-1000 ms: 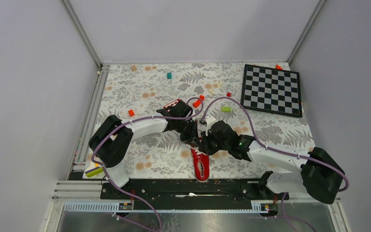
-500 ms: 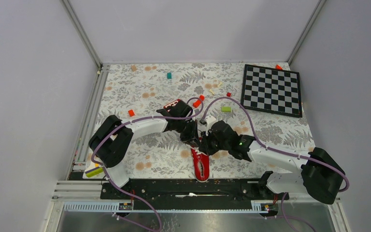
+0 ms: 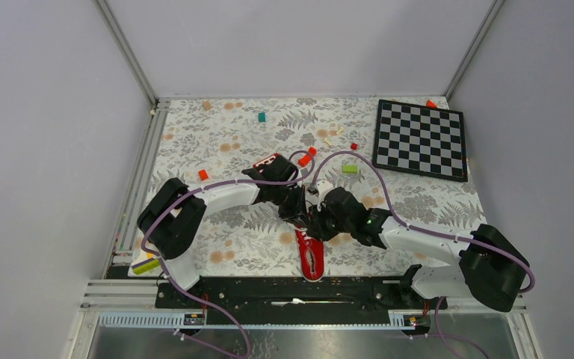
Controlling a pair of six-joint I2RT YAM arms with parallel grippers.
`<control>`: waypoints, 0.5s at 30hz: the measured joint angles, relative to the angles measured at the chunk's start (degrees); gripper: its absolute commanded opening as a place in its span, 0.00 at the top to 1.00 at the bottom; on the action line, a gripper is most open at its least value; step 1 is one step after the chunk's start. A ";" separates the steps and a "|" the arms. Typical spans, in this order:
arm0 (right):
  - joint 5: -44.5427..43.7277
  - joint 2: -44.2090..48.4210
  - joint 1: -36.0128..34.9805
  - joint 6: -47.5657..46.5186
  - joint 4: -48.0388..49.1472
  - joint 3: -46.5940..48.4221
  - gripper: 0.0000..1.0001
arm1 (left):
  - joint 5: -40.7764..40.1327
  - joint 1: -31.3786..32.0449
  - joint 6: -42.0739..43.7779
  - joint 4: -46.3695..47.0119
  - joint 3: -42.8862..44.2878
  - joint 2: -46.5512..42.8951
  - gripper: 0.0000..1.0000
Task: Tie the shoes
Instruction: Cross the shoelace with the shoelace.
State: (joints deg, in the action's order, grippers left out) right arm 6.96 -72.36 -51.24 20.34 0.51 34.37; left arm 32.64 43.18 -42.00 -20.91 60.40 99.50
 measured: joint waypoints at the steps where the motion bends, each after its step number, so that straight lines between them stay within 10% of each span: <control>1: 0.00 -0.15 0.04 0.00 0.00 0.00 0.75 | -0.04 0.00 0.00 0.02 0.00 0.00 1.00; 12: 0.00 -0.83 0.96 0.37 0.35 -0.35 0.75 | -0.15 0.00 0.00 0.02 0.00 0.00 1.00; 15: 0.24 -1.95 1.05 0.98 1.92 -0.90 0.94 | -0.15 0.00 0.00 0.00 0.00 0.00 1.00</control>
State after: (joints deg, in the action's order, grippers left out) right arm 7.20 -74.30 -50.19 21.32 2.44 33.47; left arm 32.49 43.18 -42.00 -20.91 60.40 99.50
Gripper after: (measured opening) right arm 0.217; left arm 0.014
